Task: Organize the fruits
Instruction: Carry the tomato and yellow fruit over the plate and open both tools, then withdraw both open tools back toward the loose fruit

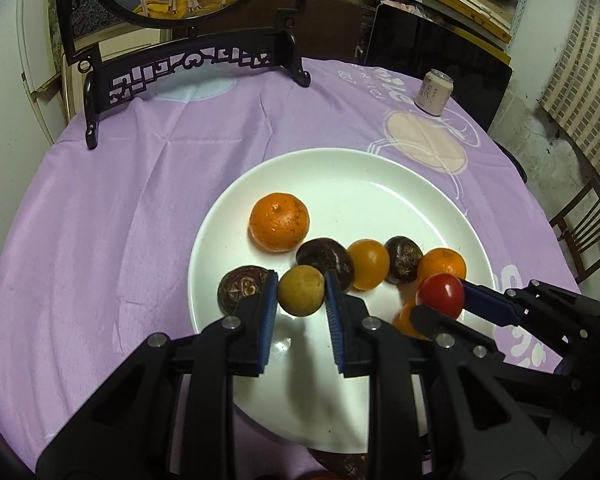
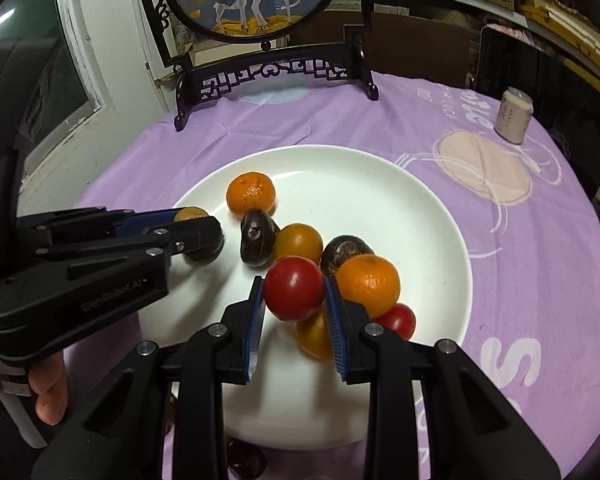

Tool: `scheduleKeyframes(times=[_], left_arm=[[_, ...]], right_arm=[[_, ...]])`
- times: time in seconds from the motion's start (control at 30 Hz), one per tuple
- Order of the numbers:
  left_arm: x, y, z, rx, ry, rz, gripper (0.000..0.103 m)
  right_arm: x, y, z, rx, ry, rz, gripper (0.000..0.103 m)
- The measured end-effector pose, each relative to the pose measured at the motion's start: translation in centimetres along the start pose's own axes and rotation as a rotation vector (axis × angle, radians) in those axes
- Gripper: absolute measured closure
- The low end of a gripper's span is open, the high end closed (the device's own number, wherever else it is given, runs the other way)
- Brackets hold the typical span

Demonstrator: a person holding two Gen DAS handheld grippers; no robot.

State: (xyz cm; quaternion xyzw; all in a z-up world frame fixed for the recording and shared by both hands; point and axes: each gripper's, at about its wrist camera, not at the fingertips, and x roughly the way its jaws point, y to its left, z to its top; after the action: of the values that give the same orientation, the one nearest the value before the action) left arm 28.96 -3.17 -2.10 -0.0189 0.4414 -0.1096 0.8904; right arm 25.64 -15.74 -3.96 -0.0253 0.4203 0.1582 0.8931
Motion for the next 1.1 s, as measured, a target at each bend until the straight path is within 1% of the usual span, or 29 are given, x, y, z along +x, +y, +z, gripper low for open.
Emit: scheduleKeyframes(times=[0.03,0.07,0.13,0.17,0.2,0.3,0.4,0.47,0.5,0.53,0.57,0.6,0.67,0.77,0.9,1.1], left_arm=[[-0.1,0.1,0.0,-0.004,-0.004,0.004,0.066],[-0.3,0.2,-0.1,-0.012,-0.015,0.007,0.06],[-0.9,0.8,-0.1,-0.033,-0.037,0.01,0.06],[-1.1,1.0,-0.2,-0.043,-0.042,0.0,0.059],[-1.3,1.2,-0.3,-0.05,-0.044,-0.011,0.058],[-2.2,1.8,-0.8,-0.081,-0.042,-0.047,0.058],[-4.7,2.4,-2.4,-0.108,-0.066,-0.079,0.058],[-7.5,2.8,-4.4,-0.095,-0.123,-0.07,0.057],[-8.5,2.9,-5.2,-0.083,-0.142,-0.065,0.054],[-9.9,2.9,-6.8,-0.056,-0.169,-0.057,0.047],[-10.8,3.0,-8.2,-0.033,-0.185,-0.048,0.043],[-11.4,3.0,-9.3,-0.008,-0.194,-0.037,0.043],[-12.0,3.0,-11.5,0.026,-0.182,-0.014,0.042],[-11.7,3.3,-13.9,0.035,-0.121,-0.002,0.042],[-11.1,3.1,-15.4,0.031,-0.069,-0.028,0.042],[-11.0,2.2,-16.1,0.053,-0.048,-0.064,0.042]], right_arm=[[0.0,0.0,0.0,-0.002,-0.008,-0.01,0.07],[-0.2,0.0,-0.1,-0.001,-0.017,-0.018,0.07],[-0.8,0.0,-0.3,0.003,-0.027,-0.009,0.07],[-1.5,0.0,-0.4,0.011,-0.045,0.005,0.068],[-2.0,0.0,-0.4,0.014,-0.057,0.013,0.063],[-4.4,0.1,-0.7,0.036,-0.091,0.032,0.062],[-7.3,0.5,-2.0,0.033,-0.108,0.064,0.062],[-9.4,0.9,-3.7,0.008,-0.122,0.054,0.06],[-10.1,1.0,-4.5,-0.003,-0.123,0.049,0.057],[-10.7,1.2,-5.4,-0.016,-0.121,0.044,0.056],[-11.3,1.3,-6.5,-0.031,-0.112,0.037,0.056],[-11.5,1.5,-7.3,-0.035,-0.103,0.031,0.056],[-11.4,1.5,-8.7,-0.03,-0.073,0.031,0.056],[-10.4,1.4,-9.9,-0.008,-0.02,0.041,0.056],[-9.8,1.8,-10.2,-0.005,0.004,0.059,0.056],[-9.5,2.7,-10.8,-0.024,0.022,0.077,0.055]])
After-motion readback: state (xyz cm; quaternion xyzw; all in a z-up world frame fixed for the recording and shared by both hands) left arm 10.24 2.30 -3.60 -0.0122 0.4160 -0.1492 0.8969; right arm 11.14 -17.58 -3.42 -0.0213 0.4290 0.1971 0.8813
